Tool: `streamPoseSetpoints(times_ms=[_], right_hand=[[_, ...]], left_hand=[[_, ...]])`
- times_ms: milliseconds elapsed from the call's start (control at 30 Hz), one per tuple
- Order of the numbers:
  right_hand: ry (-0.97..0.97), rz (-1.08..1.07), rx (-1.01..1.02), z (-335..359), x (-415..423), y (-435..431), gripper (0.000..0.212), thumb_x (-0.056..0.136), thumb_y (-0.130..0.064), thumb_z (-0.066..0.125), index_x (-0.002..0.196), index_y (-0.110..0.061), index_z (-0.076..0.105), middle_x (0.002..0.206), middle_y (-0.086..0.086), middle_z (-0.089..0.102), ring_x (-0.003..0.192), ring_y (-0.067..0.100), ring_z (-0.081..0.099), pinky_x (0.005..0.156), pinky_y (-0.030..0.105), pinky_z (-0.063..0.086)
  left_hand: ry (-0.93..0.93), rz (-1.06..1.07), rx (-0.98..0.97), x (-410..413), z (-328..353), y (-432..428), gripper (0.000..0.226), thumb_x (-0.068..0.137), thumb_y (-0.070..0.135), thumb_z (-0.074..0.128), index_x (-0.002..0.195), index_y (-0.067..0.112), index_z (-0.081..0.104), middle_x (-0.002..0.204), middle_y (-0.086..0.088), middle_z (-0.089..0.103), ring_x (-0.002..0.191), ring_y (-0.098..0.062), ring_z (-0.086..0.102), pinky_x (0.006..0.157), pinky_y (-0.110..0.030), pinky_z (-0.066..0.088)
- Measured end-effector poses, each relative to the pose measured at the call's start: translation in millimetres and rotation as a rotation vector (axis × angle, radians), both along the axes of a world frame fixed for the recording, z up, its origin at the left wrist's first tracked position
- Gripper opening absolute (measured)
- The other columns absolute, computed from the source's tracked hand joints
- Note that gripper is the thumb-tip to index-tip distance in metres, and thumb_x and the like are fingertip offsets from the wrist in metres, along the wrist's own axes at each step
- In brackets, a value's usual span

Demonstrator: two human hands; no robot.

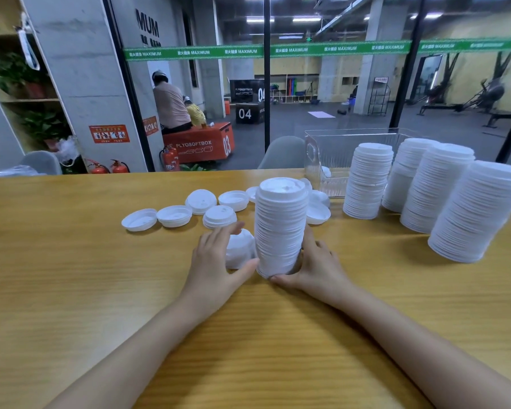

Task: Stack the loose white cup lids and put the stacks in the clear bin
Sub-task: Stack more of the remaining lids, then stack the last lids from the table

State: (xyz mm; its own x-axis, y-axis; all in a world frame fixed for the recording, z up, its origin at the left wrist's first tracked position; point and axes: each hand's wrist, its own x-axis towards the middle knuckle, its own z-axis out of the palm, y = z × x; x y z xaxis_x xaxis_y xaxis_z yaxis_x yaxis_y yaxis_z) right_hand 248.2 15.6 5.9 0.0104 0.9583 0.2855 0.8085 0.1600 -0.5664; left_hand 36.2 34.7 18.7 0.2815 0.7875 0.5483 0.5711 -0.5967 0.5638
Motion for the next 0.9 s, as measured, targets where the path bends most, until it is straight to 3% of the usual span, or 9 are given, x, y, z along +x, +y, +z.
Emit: streamPoseSetpoints(times_ms=[133,233,333,433,700,900], right_hand=[[0.006,-0.037,0.011,0.9,0.0,-1.3,0.106,0.066,-0.052,0.082,0.148,-0.034,0.017,0.119,-0.024,0.044,0.122,0.019,0.041,0.093,0.037,0.027],[0.033,-0.065,0.011,-1.6,9.6,-1.4,0.099,0.066,-0.051,0.083,0.144,-0.033,0.023,0.118,-0.021,0.05,0.121,0.019,0.041,0.092,0.038,0.029],[0.067,-0.127,-0.001,-1.4,29.1,-4.0,0.094,0.064,-0.05,0.084,0.138,-0.03,0.029,0.119,-0.015,0.057,0.124,0.018,0.042,0.093,0.038,0.031],[0.071,-0.222,-0.017,0.6,55.1,-9.0,0.092,0.064,-0.051,0.085,0.136,-0.027,0.032,0.121,-0.01,0.059,0.128,0.02,0.042,0.102,0.043,0.035],[0.183,-0.465,0.017,7.6,127.8,-6.9,0.095,0.063,-0.05,0.087,0.136,-0.023,0.032,0.134,-0.002,0.054,0.133,0.028,0.039,0.101,0.05,0.038],[0.177,-0.602,0.032,7.2,149.6,17.5,0.09,0.065,-0.048,0.086,0.133,-0.022,0.033,0.129,0.005,0.06,0.125,0.035,0.046,0.1,0.047,0.036]], left_hand=[[0.05,0.023,0.041,6.1,-1.3,-4.7,0.071,0.069,0.061,0.05,0.131,0.028,0.051,0.121,0.024,0.05,0.112,-0.005,0.04,0.091,-0.028,0.029],[0.032,0.005,0.065,16.6,0.0,-7.4,0.068,0.071,0.057,0.053,0.131,0.025,0.053,0.124,0.017,0.054,0.116,-0.007,0.042,0.094,-0.026,0.03],[0.006,-0.059,0.078,34.2,1.1,-9.8,0.059,0.079,0.034,0.073,0.133,0.018,0.053,0.125,0.012,0.054,0.118,-0.007,0.043,0.1,-0.018,0.03],[0.023,-0.129,0.039,58.6,1.0,-9.4,0.06,0.084,0.019,0.075,0.137,0.016,0.048,0.124,0.011,0.05,0.117,-0.01,0.044,0.1,-0.017,0.031],[0.183,-0.22,-0.005,125.4,-9.4,14.2,0.056,0.093,0.029,0.063,0.143,0.024,0.041,0.137,0.009,0.047,0.127,-0.01,0.039,0.105,-0.019,0.03],[0.317,-0.155,-0.043,143.7,-15.3,44.2,0.055,0.096,0.037,0.056,0.145,0.025,0.036,0.144,0.008,0.043,0.129,-0.014,0.038,0.105,-0.032,0.035]])
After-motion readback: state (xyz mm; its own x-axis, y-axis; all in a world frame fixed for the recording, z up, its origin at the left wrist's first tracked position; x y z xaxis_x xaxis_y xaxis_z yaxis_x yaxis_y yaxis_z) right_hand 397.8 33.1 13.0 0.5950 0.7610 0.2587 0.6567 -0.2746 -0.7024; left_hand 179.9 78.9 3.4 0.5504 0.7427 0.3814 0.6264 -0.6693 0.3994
